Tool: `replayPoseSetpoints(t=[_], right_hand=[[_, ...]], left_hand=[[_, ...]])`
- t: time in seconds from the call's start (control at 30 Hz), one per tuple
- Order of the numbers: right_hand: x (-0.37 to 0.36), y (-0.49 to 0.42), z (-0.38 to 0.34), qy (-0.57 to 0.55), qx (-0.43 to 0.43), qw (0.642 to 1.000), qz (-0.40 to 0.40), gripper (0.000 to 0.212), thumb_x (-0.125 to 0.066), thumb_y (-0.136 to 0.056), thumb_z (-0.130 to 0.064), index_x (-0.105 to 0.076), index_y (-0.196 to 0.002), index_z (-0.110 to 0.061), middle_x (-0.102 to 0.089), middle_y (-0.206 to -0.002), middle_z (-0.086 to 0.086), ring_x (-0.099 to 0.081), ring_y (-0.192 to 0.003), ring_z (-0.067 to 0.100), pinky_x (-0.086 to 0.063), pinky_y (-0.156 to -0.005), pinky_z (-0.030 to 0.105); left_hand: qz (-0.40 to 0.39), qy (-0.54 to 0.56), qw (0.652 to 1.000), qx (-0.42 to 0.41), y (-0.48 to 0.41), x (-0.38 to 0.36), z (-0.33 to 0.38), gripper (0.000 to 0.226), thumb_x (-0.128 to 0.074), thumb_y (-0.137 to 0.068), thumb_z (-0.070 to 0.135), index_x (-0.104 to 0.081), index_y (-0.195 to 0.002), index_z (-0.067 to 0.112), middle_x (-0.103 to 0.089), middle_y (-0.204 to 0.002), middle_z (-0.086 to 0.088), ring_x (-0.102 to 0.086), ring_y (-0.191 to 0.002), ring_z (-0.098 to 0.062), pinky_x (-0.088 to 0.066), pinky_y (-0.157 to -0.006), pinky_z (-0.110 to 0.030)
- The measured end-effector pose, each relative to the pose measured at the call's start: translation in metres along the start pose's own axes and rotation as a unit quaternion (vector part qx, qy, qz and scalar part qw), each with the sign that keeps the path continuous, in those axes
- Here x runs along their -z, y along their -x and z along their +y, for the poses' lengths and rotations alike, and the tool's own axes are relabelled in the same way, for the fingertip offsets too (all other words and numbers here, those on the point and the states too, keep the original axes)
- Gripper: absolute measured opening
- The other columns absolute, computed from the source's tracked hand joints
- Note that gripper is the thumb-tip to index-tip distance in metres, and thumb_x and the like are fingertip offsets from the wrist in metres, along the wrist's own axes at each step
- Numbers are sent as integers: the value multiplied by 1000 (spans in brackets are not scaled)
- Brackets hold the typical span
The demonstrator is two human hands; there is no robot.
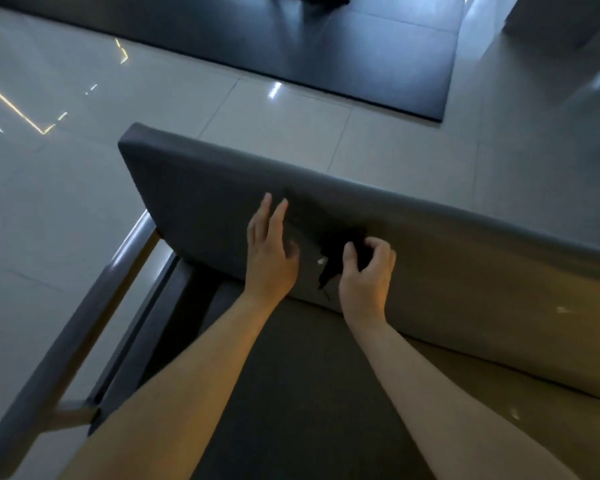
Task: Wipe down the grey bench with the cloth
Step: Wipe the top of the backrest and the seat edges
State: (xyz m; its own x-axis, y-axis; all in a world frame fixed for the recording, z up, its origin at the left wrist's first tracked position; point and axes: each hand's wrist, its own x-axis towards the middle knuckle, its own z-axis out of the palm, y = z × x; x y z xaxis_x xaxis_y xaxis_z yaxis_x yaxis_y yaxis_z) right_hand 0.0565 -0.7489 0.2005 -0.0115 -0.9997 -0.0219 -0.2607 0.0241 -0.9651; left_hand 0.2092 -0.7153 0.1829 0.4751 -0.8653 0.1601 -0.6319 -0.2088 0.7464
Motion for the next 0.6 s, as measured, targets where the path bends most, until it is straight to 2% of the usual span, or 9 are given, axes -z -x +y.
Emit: replayPoseSetpoints(t=[0.1, 0.17, 0.23, 0.3, 0.47, 0.6], right_hand=[[-16, -27, -31, 51, 138, 988, 51, 20, -63, -99, -19, -53, -115, -12, -43, -120, 3, -52, -105, 13, -51, -88, 22], [-37, -47, -47, 131, 177, 975, 20, 25, -65, -96, -18, -58, -119, -13, -46, -123, 7, -50, -114, 21, -48, -97, 31], [-57, -56, -53, 253, 168, 951, -59, 39, -60, -98, -20, -55, -137, -23, -44, -133, 8, -46, -120, 27, -45, -101, 39], [-64, -61, -53, 353, 169, 916, -89, 51, -53, -100, -20, -46, -149, -31, -41, -139, 7, -46, -123, 28, -40, -104, 44], [-28, -74, -39, 396, 158, 903, -56, 53, -57, -95, -17, -53, -146, -30, -46, -132, 8, -58, -117, 27, -36, -100, 45], [8, -73, -24, 396, 110, 912, 1, 53, -62, -94, -18, -54, -145, -29, -47, -125, 8, -55, -113, 26, -35, -97, 45]], left_hand=[[-39, -121, 989, -79, -37, 1, 11, 76, -49, -99, 12, -8, -162, 19, 5, -170, -2, 12, -156, -22, -4, -127, -44], [-96, -179, 975, -92, -57, -3, 9, 73, -45, -103, 23, -3, -163, 22, 5, -170, -1, 14, -156, -22, -5, -127, -49], [-130, -215, 964, -86, -64, -6, 5, 73, -45, -104, 39, -3, -162, 24, 5, -170, 0, 16, -155, -22, -6, -126, -46], [-139, -226, 961, -79, -64, -4, 5, 78, -49, -102, 44, -4, -162, 23, 4, -170, -1, 16, -155, -22, -10, -126, -47], [-156, -204, 965, -52, -65, 9, 15, 84, -58, -97, 21, -5, -161, 32, 1, -170, 7, 12, -155, -17, -12, -126, -52], [-170, -200, 964, -45, -70, 15, 20, 83, -59, -95, 20, -9, -161, 33, -2, -170, 8, 8, -156, -17, -6, -126, -51]])
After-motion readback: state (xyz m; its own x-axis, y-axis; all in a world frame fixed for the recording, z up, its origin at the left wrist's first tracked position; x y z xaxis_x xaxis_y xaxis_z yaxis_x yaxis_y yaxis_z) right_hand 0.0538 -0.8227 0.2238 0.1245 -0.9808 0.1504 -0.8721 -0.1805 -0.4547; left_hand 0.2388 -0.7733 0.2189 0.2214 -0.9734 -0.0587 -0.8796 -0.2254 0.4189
